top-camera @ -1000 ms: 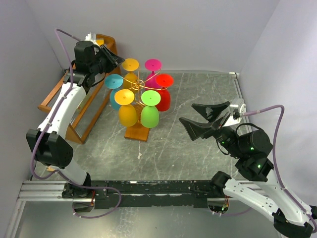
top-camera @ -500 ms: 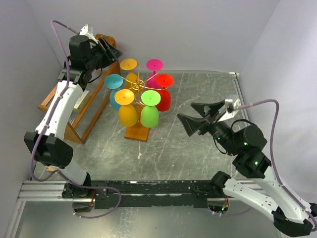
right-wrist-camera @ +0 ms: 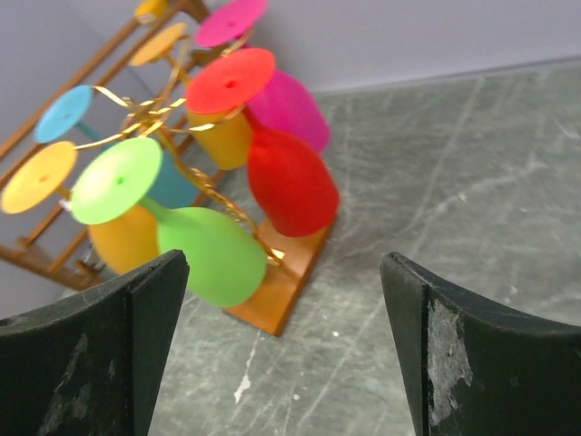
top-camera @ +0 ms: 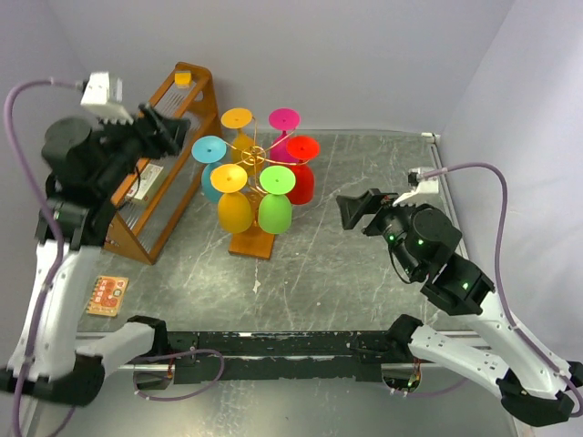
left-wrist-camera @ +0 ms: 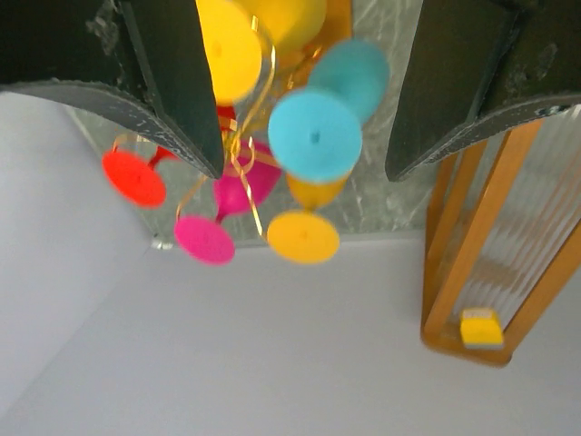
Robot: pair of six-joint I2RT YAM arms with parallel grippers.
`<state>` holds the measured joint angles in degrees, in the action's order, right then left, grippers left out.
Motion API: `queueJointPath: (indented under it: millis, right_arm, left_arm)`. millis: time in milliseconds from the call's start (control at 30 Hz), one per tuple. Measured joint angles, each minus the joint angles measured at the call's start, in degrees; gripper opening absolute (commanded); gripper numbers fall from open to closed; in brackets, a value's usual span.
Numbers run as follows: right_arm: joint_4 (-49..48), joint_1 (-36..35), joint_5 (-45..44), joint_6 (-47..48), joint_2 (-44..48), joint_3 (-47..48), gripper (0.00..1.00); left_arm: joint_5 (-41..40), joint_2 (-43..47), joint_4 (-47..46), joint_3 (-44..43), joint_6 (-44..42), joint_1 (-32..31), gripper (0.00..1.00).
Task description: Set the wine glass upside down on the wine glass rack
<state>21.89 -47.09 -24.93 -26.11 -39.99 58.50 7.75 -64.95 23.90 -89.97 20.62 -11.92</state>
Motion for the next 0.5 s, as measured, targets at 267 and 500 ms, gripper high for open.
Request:
queueJointPath:
  millis: [267,500]
  right_arm:
    - [8.2,0.0,-10.8,-3.3,2.1,0.1,0.89]
    - [14.1,0.0,-15.9,-4.6,3.3,2.2,0.89]
  left_arm:
    - [-2.9,22.7,7.1,20.3,-4.6,0.0,0.87]
    - [-5.8,34.5,14.2,26.0,-5.9,0.0,0.88]
